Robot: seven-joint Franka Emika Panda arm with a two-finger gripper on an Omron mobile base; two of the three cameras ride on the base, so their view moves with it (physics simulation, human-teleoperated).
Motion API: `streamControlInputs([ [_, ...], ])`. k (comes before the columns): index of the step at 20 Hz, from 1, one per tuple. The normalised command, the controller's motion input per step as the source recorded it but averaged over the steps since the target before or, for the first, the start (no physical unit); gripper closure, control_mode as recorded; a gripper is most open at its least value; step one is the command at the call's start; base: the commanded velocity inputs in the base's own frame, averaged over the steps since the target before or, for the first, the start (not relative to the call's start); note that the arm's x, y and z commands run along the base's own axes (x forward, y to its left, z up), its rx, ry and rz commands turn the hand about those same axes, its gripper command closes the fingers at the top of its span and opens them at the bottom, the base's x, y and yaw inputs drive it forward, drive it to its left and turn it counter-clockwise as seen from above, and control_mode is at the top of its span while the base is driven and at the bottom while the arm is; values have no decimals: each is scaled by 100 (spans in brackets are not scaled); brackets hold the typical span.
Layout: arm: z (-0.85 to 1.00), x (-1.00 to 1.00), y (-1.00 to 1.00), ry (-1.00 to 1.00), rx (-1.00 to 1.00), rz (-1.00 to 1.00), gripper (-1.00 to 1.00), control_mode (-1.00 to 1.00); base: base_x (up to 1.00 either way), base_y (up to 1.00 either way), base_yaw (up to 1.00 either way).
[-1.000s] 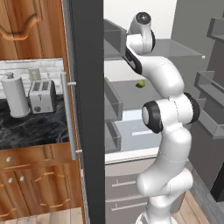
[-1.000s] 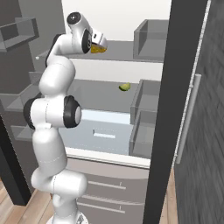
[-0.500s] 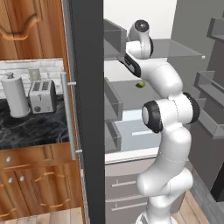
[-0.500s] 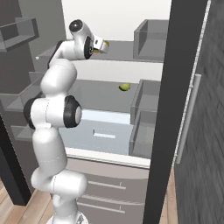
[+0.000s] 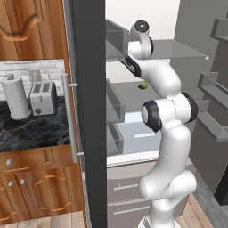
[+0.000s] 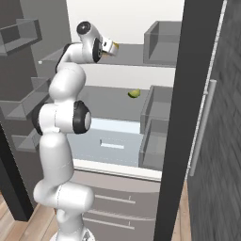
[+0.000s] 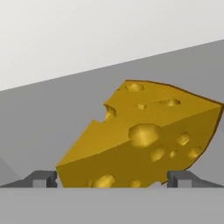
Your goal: Pick the cheese from the fridge and the cheese grater from the cabinet and place them next to the salad bowl.
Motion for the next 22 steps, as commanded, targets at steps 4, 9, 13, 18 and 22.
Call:
streamControlInputs([
  [4, 0, 7, 0, 0, 0, -1, -100, -100, 0, 0, 0],
  [9, 0, 15, 0, -2, 1, -15, -100, -100, 0, 0, 0],
  [13, 0, 5, 0, -2, 1, -16, -100, -100, 0, 0, 0],
  [18, 0, 0, 0, -1, 0, -10, -100, -100, 0, 0, 0],
  [22, 0, 0, 0, 0, 0, 0, -100, -100, 0, 0, 0],
])
